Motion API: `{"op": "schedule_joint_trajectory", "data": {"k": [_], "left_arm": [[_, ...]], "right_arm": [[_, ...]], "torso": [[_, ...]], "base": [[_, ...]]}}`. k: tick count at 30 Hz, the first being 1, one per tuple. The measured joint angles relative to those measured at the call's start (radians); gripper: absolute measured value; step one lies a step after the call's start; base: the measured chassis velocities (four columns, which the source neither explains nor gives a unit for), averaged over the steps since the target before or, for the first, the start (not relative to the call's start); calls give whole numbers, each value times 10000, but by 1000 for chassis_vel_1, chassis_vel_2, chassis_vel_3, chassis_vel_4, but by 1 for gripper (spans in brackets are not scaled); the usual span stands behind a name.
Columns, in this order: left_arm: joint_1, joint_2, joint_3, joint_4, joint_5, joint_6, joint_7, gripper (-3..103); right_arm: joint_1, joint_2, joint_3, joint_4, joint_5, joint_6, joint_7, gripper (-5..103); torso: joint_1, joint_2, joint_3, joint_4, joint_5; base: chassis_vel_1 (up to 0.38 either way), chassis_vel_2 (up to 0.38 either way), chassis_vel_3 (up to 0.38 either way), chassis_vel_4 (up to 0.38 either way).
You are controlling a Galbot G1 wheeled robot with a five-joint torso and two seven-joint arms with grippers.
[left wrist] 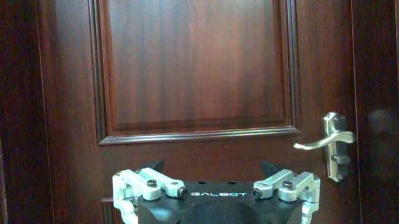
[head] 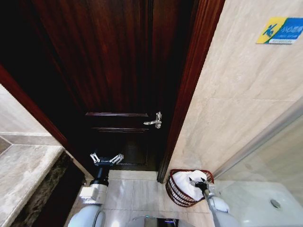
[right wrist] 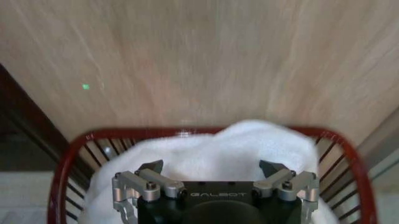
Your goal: Discard the used towel into the hamper.
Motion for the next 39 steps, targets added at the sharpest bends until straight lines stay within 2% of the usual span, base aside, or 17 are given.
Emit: {"op": "schedule_joint_trajectory", "data": {"k": [1, 2, 4, 7, 10, 23, 26, 27, 28, 29, 30, 31, 33, 34, 35, 37, 39], "left_arm": [[0, 1, -2, 0, 0, 0, -1, 100], [0, 1, -2, 0, 0, 0, -1, 100], [0, 3, -2, 0, 0, 0, -2, 100], [0, 2, -1, 0, 0, 0, -1, 100], [0, 2, -2, 0, 0, 0, -1, 100], [0, 2, -1, 0, 0, 0, -1, 100], [0, 1, -1, -1, 0, 0, -1, 100], [0, 1, -2, 0, 0, 0, -1, 100], [0, 2, -1, 0, 0, 0, -1, 100], [0, 2, -1, 0, 0, 0, -1, 100], [0, 2, -2, 0, 1, 0, -1, 100], [0, 2, -1, 0, 0, 0, 0, 100], [0, 2, -1, 0, 0, 0, -1, 100], [0, 2, -1, 0, 0, 0, -1, 100], [0, 3, -1, 0, 0, 0, -1, 100], [0, 0, -2, 0, 1, 0, -2, 100], [0, -1, -3, 0, 1, 0, -2, 100]], "right_arm": [[369, 46, 76, -836, -202, 303, -55, 100], [369, 46, 76, -836, -202, 303, -55, 100], [1202, 81, 211, -2789, -393, 786, -181, 100], [1718, 36, 246, -3808, -213, 799, -276, 100], [2368, -9, 318, -4855, -165, 582, -259, 100], [3262, -166, 524, -5741, -8, -678, -97, 100], [2757, -53, 411, -4767, 316, -947, -58, 100], [2497, -45, 341, -4392, 200, -590, -28, 100], [2257, -69, 301, -4139, -77, 90, 2, 100], [2257, -69, 301, -4139, -77, 90, 2, 100], [2005, -144, 259, -3883, -292, 722, -19, 100], [1575, -249, 212, -3228, -378, 1024, -32, 100], [691, -440, 60, -1558, -18, 883, -31, 100], [691, -440, 60, -1558, -18, 883, -31, 100], [187, -503, 21, -631, 116, 782, -33, 100], [-723, -470, -7, 837, 219, 647, 90, 100], [-1095, -412, -6, 1366, 244, 608, 170, 100]], "torso": [[0, 0, 0, 3, 0], [0, 0, 0, 3, 0], [1, -1, 2, -2, 10], [0, 0, 1, 0, -2], [0, 0, 1, 0, 0], [0, 0, 1, 0, 1], [1, 0, 1, 0, 6], [1, 0, 1, 1, 10], [0, 0, 1, 0, 9], [0, 0, 1, 0, 9], [0, 0, 0, 1, 10], [0, 0, 0, -1, 6], [0, 0, 0, -2, -4], [0, 0, 0, -2, -4], [0, 0, -1, -3, -12], [0, 0, -1, -1, 9], [-1, 0, -1, -2, 4]], "base": [[0, 0, 0, 0], [0, 0, 0, 0], [0, 0, 0, 0], [0, 0, 0, 0], [0, 0, 0, 0], [0, 0, 0, 0], [0, 0, 0, 0], [0, 0, 0, 0], [0, 0, 0, 0], [0, 0, 0, 0], [0, 0, 0, 0], [0, 0, 0, 0], [0, 0, 0, 0], [0, 0, 0, 0], [0, 0, 0, 0], [0, 0, 0, 0], [0, 0, 0, 0]]}}
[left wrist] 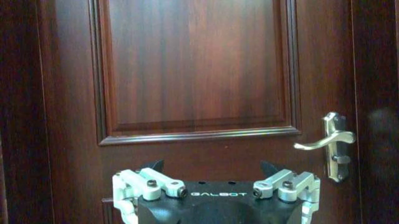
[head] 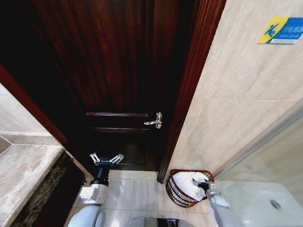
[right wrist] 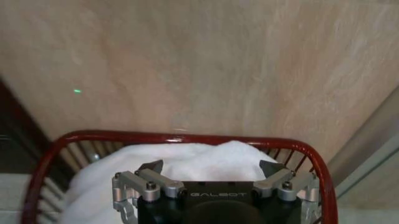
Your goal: Discard the used towel into the hamper.
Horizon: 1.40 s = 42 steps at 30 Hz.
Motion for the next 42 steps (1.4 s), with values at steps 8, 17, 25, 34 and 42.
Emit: {"op": "schedule_joint_trajectory", "data": {"k": [8, 17, 25, 34, 42], "left_arm": [[0, 2, 0, 0, 0, 0, 0, 100], [0, 1, 1, 0, 0, 0, 1, 100], [0, 3, 1, 0, 0, 0, 1, 100], [1, 4, 1, 0, 0, 0, 1, 100], [0, 4, 0, 0, 0, 0, 1, 100]], "right_arm": [[-15, 295, -11, -398, -32, 124, 110, 100], [4212, 411, 543, -6931, -707, -583, -289, 100], [4448, 557, 497, -6881, -925, -1376, -402, 100], [2342, 318, 222, -4000, -282, 195, -343, 100], [-454, 336, 149, 734, 1143, -35, 92, 100]], "torso": [[-2, 0, 0, -1, 0], [2, 0, 2, 6, -16], [2, 0, 2, 1, -2], [1, 0, 1, -1, 1], [-1, 0, 0, -1, 3]], "base": [[0, 0, 0, 0], [0, 0, 0, 0], [0, 0, 0, 0], [0, 0, 0, 0], [0, 0, 0, 0]]}}
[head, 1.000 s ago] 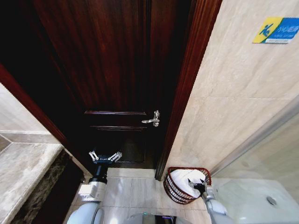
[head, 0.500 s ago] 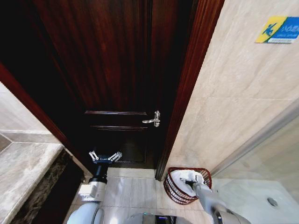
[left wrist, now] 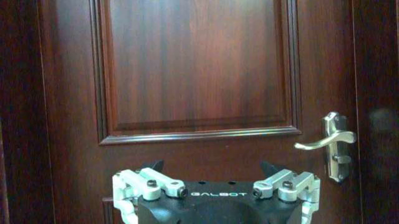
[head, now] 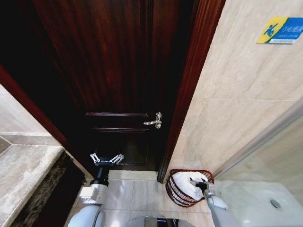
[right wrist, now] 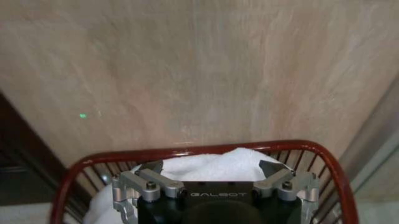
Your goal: Discard the used towel into the hamper.
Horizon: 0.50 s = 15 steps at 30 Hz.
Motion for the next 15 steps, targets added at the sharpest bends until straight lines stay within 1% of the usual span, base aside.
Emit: {"op": "schedule_joint_trajectory", "data": {"k": [1, 3, 4, 6, 7, 8, 9, 10, 11, 12, 13, 14, 15], "left_arm": [[0, -1, 2, 0, 0, 0, 0, 100], [0, -2, 0, 0, 0, 0, -2, 100], [0, -2, 0, 0, 0, 0, -2, 100], [0, -2, 0, 0, 0, 0, -1, 100], [0, -2, 0, 0, 0, 0, -1, 100], [-1, -1, 1, 0, 0, 0, 0, 100], [0, -1, 2, 0, 0, 0, 1, 100], [0, -3, 1, 0, 0, 0, 0, 100], [0, -1, 1, -1, 0, 0, 0, 100], [0, -1, 1, -1, 0, 0, 0, 100], [0, -5, 1, 0, 0, 0, 0, 100], [0, -4, 0, 0, 0, 0, -1, 100], [0, -4, 0, 0, 0, 0, -1, 100]], "right_arm": [[-403, 43, 15, 653, 164, -12, 119, 100], [-1326, 209, 122, 2163, 516, 187, 502, 100], [-1326, 209, 122, 2163, 516, 187, 502, 100], [-2159, 415, 192, 3563, 837, 319, 878, 100], [-2159, 415, 192, 3563, 837, 319, 878, 100], [-2546, 574, 283, 4268, 938, 370, 1046, 100], [-2827, 730, 348, 4801, 976, 392, 1161, 100], [-3118, 875, 360, 5357, 991, 419, 1259, 100], [-3477, 1034, 367, 6005, 987, 485, 1361, 100], [-3477, 1034, 367, 6005, 987, 485, 1361, 100], [-3794, 1179, 380, 6474, 961, 574, 1430, 100], [-4315, 1386, 372, 7201, 881, 736, 1494, 100], [-4315, 1386, 372, 7201, 881, 736, 1494, 100]], "torso": [[1, 0, 0, -1, 4], [0, 1, -1, 3, -14], [0, 1, -1, 3, -14], [0, 0, -1, 2, 0], [0, 0, -1, 2, 0], [-1, 1, -1, 2, -14], [-1, 1, -1, 1, -12], [0, 1, 0, 1, -2], [0, 1, -1, 5, -3], [0, 1, -1, 5, -3], [0, 1, -1, 4, -14], [0, 1, 0, 1, -4], [0, 1, 0, 1, -4]], "base": [[0, 0, 0, 0], [0, 0, 0, 0], [0, 0, 0, 0], [0, 0, 0, 0], [0, 0, 0, 0], [0, 0, 0, 0], [0, 0, 0, 0], [0, 0, 0, 0], [0, 0, 0, 0], [0, 0, 0, 0], [0, 0, 0, 0], [0, 0, 0, 0], [0, 0, 0, 0]]}}
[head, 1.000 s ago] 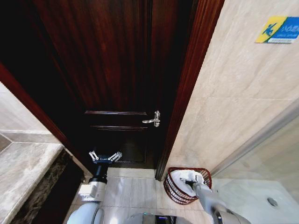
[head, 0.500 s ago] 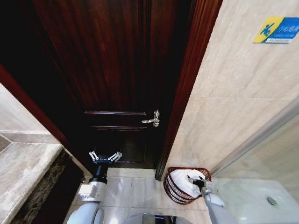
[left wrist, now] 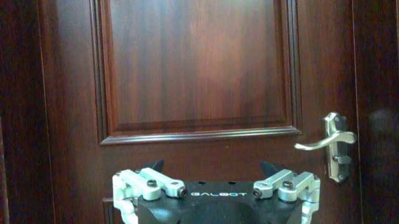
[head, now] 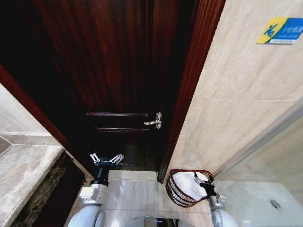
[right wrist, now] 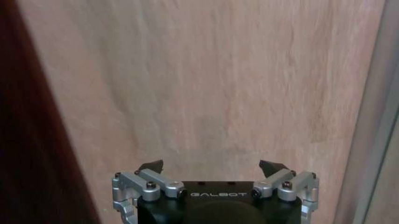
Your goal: Discard the used towel into the hamper.
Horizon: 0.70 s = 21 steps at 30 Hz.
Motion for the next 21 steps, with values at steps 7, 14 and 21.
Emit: {"op": "schedule_joint_trajectory", "data": {"k": [7, 14, 21], "left_arm": [[0, 2, 1, 0, 0, 0, 1, 100], [0, 2, 1, 0, 0, 0, 1, 100], [0, 2, 1, 1, 0, 0, 1, 100]], "right_arm": [[-1627, 708, -234, 2784, -794, 561, 149, 100], [-2041, 1112, -522, 3940, -1612, 741, 366, 100], [-2490, 1235, -625, 5314, -1981, 791, 428, 100]], "torso": [[-1, 1, -1, 1, -6], [1, 0, 0, 2, -2], [1, 1, 0, 1, -3]], "base": [[0, 0, 0, 0], [0, 0, 0, 0], [0, 0, 0, 0]]}}
